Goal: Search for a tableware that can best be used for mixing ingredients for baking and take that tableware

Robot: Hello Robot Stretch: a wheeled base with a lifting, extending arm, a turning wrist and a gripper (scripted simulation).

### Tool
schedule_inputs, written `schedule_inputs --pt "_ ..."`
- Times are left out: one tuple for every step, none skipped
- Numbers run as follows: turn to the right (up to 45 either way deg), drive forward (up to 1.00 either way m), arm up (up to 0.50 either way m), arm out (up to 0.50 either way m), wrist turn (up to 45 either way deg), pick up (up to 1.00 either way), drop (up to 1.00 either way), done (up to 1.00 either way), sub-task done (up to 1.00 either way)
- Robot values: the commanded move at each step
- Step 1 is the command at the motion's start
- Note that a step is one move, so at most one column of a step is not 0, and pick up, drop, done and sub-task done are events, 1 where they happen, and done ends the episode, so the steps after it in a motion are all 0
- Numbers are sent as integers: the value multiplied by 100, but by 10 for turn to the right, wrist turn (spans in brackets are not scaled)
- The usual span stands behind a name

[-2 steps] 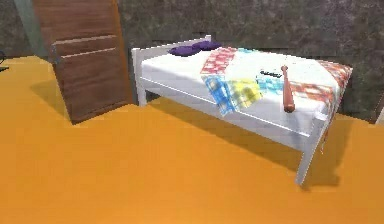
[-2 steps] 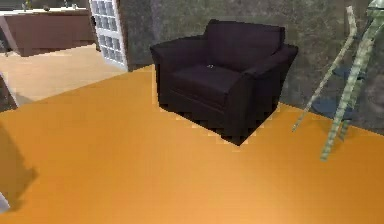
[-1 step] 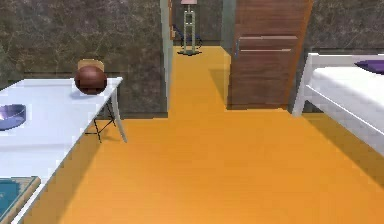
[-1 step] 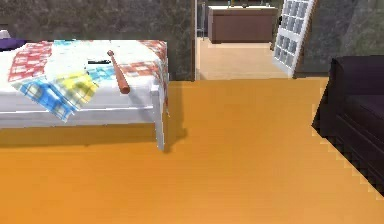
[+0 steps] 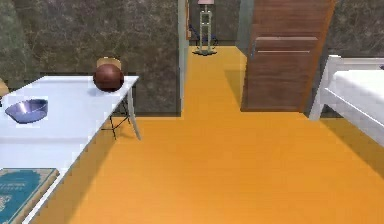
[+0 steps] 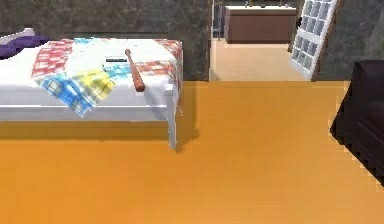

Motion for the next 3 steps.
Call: schedule_inputs --pt "0 100 0 0 0 0 0 0 0" --pt "0 70 0 0 0 0 0 0 0" --pt "-450 0 0 0 0 0 0 0 0"
